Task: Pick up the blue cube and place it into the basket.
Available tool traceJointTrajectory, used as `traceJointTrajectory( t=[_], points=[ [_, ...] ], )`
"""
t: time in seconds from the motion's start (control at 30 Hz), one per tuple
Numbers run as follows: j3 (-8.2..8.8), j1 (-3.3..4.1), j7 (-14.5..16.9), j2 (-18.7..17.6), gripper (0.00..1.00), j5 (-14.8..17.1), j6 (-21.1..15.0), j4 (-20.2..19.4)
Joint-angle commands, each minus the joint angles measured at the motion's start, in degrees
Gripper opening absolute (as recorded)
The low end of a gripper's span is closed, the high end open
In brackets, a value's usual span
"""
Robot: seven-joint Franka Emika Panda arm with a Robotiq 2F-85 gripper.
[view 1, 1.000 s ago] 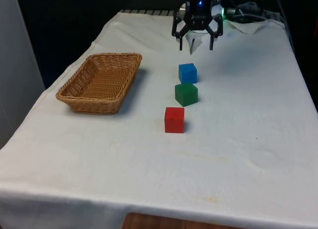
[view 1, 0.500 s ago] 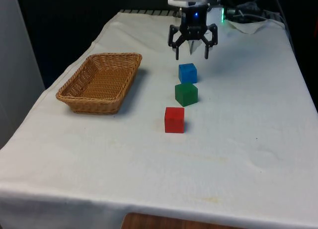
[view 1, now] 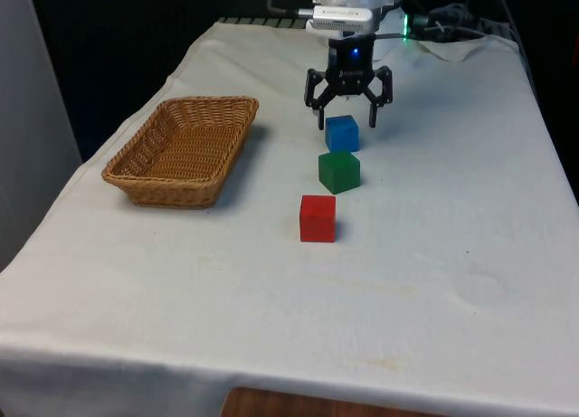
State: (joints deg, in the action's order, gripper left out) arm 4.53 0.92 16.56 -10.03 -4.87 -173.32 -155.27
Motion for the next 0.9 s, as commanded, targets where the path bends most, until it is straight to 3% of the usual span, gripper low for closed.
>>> traceJointTrajectory(
  t=[0.0, 0.4, 0.43, 0.6, 0.63, 0.67, 0.7, 0.73, 0.87],
  points=[
    [0.06, 0.00, 0.11, -0.29, 1.00, 0.00, -0.40, 0.00],
    [-0.06, 0.00, 0.23, -0.74, 1.00, 0.06, -1.32, 0.06],
    [0.00, 0.00, 0.23, -0.74, 0.96, 0.06, -1.26, 0.06],
    [0.06, 0.00, 0.23, -0.74, 0.45, 0.00, -1.15, 0.06],
    [0.00, 0.00, 0.23, -0.74, 0.45, 0.06, -1.20, 0.06],
    [0.00, 0.00, 0.23, -0.74, 0.34, 0.00, -1.15, 0.06],
    [0.00, 0.00, 0.23, -0.74, 0.13, 0.00, -1.15, 0.06],
    [0.00, 0.00, 0.23, -0.74, 0.03, 0.00, -1.15, 0.06],
    [0.00, 0.00, 0.23, -0.69, 0.00, 0.00, -1.09, 0.06]
  ],
)
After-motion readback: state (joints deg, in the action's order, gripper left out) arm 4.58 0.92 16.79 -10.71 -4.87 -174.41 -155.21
